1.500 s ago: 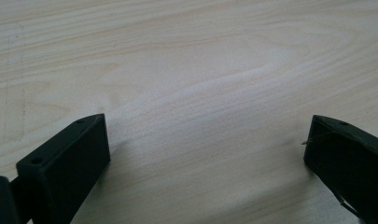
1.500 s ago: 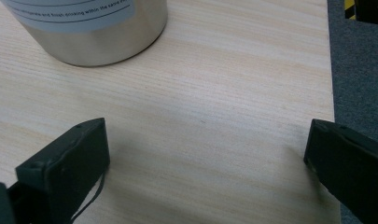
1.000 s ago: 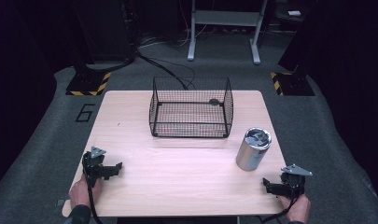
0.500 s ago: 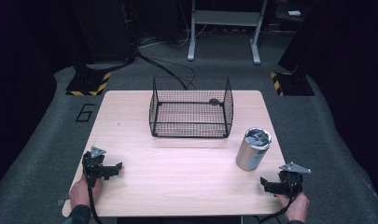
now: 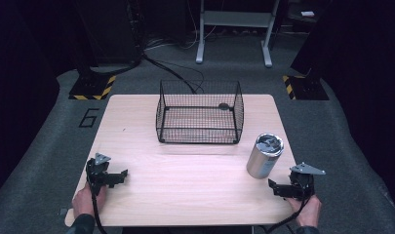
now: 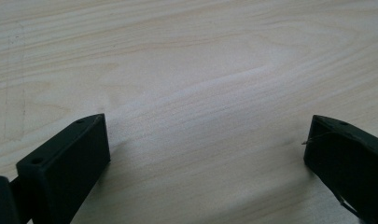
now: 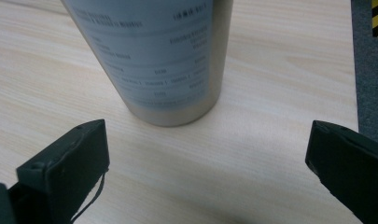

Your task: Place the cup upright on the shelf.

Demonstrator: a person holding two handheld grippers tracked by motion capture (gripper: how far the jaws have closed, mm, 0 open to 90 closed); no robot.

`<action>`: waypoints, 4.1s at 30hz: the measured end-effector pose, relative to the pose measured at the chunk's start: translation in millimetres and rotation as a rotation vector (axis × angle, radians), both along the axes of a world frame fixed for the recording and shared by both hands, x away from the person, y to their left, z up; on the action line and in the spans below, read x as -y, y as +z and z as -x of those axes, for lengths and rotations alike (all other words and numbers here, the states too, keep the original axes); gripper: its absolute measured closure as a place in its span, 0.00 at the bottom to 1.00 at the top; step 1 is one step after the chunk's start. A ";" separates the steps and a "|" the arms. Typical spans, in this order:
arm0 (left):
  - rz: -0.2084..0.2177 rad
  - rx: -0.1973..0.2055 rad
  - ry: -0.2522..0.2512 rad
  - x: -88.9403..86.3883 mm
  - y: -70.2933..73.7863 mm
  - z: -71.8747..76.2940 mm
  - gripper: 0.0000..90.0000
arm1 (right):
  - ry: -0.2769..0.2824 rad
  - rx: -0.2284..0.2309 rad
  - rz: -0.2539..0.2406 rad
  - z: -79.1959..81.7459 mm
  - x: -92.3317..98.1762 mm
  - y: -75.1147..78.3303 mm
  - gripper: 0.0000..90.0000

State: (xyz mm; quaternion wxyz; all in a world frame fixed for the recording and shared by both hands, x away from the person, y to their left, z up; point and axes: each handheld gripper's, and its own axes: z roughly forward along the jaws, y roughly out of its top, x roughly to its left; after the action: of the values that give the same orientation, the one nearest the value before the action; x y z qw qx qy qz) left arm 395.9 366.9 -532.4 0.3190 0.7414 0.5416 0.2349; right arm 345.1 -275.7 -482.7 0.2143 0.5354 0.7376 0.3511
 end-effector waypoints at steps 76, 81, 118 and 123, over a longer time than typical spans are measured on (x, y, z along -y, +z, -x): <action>0.000 -0.005 -0.003 -0.3 0.3 0.0 0.00 | 0.061 0.162 -0.027 -54.7 -45.3 59.1 0.04; 0.000 -0.005 -0.004 -0.3 0.3 0.0 0.00 | 0.066 0.154 -0.045 -54.0 -45.0 61.1 0.04; -0.007 -0.011 -0.009 -0.8 0.7 0.2 0.00 | 0.181 0.157 -0.018 -56.0 -68.4 120.9 0.04; -0.007 -0.011 -0.009 -0.9 0.8 0.2 0.00 | 0.197 0.166 -0.033 -58.0 -72.7 130.5 0.04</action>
State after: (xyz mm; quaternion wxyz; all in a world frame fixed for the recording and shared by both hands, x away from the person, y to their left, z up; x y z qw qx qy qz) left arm 395.7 367.7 -531.7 0.3145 0.7464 0.5390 0.2312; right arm 403.1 -203.0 -352.2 0.2304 0.4331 0.7604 0.4255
